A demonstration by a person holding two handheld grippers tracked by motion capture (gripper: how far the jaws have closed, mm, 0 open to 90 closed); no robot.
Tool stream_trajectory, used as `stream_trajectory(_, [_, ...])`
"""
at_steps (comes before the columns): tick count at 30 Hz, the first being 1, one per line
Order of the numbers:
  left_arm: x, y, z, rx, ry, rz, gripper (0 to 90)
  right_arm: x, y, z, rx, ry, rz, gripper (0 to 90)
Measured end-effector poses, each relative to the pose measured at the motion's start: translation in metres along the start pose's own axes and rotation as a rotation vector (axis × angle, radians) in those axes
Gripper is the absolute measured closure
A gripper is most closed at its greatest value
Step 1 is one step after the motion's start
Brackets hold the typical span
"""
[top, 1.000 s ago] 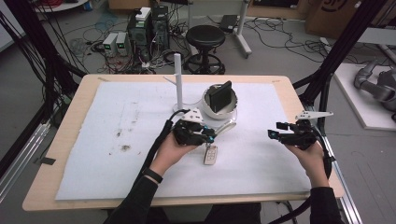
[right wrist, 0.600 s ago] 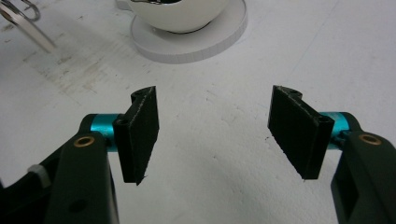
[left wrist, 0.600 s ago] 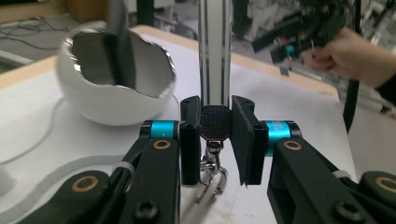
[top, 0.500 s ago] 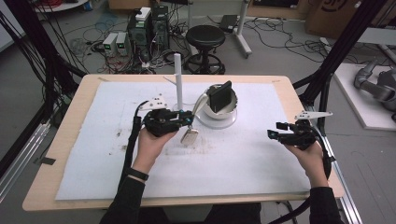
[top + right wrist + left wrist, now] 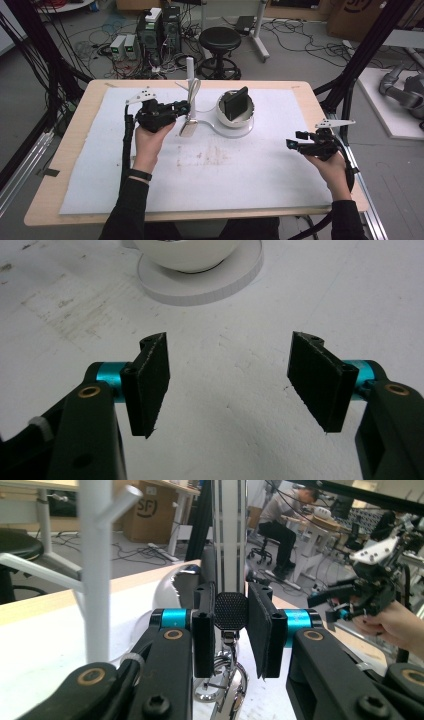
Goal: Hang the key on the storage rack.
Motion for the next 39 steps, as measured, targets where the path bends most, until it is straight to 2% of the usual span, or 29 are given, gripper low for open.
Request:
stream_trajectory(2, [-0.006, -0.002, 0.001, 0.015, -0.031, 0.004, 73.7, 0.0, 0.0, 0.0, -0.001, 0.0, 0.0, 34.1])
stream_trajectory(5, [-0.01, -0.002, 0.001, 0.018, -0.044, 0.006, 73.7, 0.0, 0.0, 0.0, -0.002, -0.001, 0.0, 34.1])
stream_trajectory(8, [-0.017, -0.001, 0.0, 0.027, -0.078, 0.012, 73.7, 0.0, 0.0, 0.0, -0.001, -0.004, -0.001, 34.1])
stream_trajectory(14, [-0.024, 0.002, -0.003, 0.024, -0.104, 0.026, 73.7, 0.0, 0.001, 0.0, 0.0, -0.006, -0.001, 34.1])
stream_trajectory(18, [-0.032, 0.005, -0.006, 0.039, -0.144, 0.032, 73.7, 0.0, 0.001, 0.0, -0.005, -0.005, -0.001, 34.1])
stream_trajectory(25, [-0.037, 0.011, -0.01, 0.041, -0.17, 0.045, 73.2, 0.0, 0.001, 0.0, -0.004, -0.005, -0.004, 34.1])
stream_trajectory(28, [-0.042, 0.012, -0.012, 0.056, -0.207, 0.045, 72.8, -0.001, 0.001, 0.0, -0.007, -0.006, -0.004, 34.1])
stream_trajectory(34, [-0.045, 0.013, -0.013, 0.051, -0.23, 0.062, 71.2, -0.001, 0.001, 0.0, -0.007, -0.006, -0.004, 34.1])
stream_trajectory(35, [-0.045, 0.013, -0.014, 0.043, -0.225, 0.079, 70.7, -0.001, 0.001, 0.0, -0.008, -0.006, -0.003, 34.1])
stream_trajectory(36, [-0.045, 0.011, -0.014, 0.029, -0.218, 0.106, 64.9, -0.001, 0.001, 0.0, -0.008, -0.006, -0.004, 34.1])
stream_trajectory(37, [-0.045, 0.011, -0.014, 0.029, -0.218, 0.106, 59.9, -0.001, 0.001, 0.0, -0.008, -0.006, -0.004, 34.1])
stream_trajectory(39, [-0.046, 0.009, -0.012, 0.034, -0.228, 0.11, 57.9, 0.0, 0.001, 0.0, -0.004, -0.006, -0.004, 34.0])
Point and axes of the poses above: each handheld gripper's, and its own axes: y roughly forward along the jaws, z roughly out of its top, x roughly to its right, the point moved 3 cm from there along y, roughly forward along the jaws, and after that the axes turned 2 degrees about x, right-handed, at the moved point
